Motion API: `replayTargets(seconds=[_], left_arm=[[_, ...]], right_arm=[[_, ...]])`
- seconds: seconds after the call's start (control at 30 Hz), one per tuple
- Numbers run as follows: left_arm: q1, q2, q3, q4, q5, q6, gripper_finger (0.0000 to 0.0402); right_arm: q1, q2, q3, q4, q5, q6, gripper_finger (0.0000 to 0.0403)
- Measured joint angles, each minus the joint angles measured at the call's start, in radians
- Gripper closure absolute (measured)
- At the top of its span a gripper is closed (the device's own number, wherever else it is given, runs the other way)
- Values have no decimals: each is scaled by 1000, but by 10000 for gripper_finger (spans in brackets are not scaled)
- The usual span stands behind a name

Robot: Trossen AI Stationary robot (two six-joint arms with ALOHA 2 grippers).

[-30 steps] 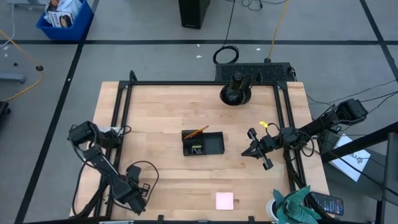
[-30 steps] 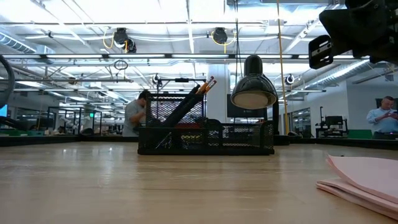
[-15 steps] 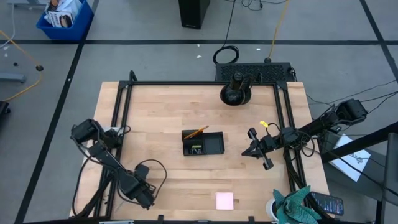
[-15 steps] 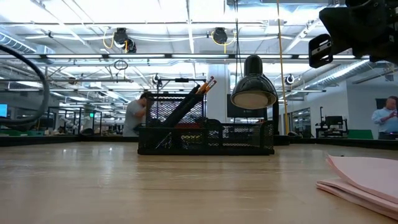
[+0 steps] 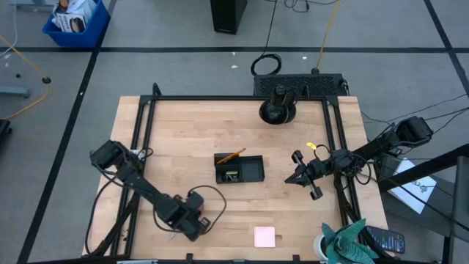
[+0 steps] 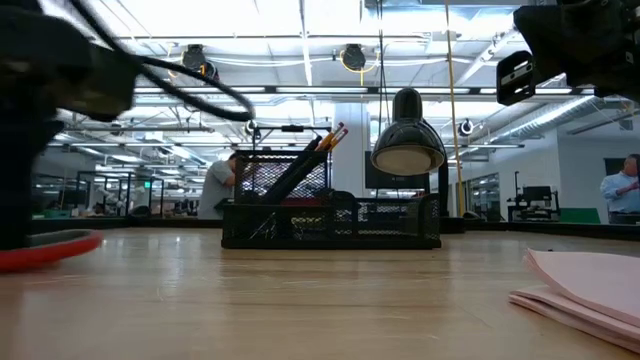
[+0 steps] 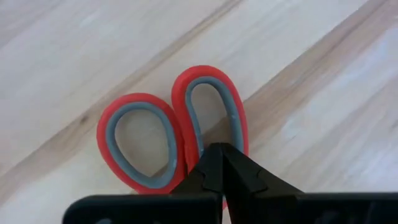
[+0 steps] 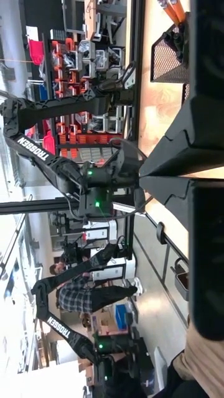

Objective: Pick and place office supplies into organizer
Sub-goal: Put the red scissors into the black desk organizer

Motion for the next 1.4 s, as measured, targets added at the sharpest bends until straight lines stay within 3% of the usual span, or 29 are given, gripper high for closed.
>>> replayTargets(seconds=[0.37, 0.73, 1.13, 1.4], left_arm=[[-20, 13, 4, 114, 124, 90, 398], [-27, 11, 1, 239, 104, 236, 384], [-24, 11, 1, 256, 134, 267, 390], [3, 10, 37, 250, 267, 419, 398]], right_arm=[[0, 0, 0, -3, -2, 19, 399], [0, 0, 0, 24, -4, 18, 399], [0, 0, 0, 40, -4, -3, 399], [0, 0, 0, 42, -4, -3, 399]])
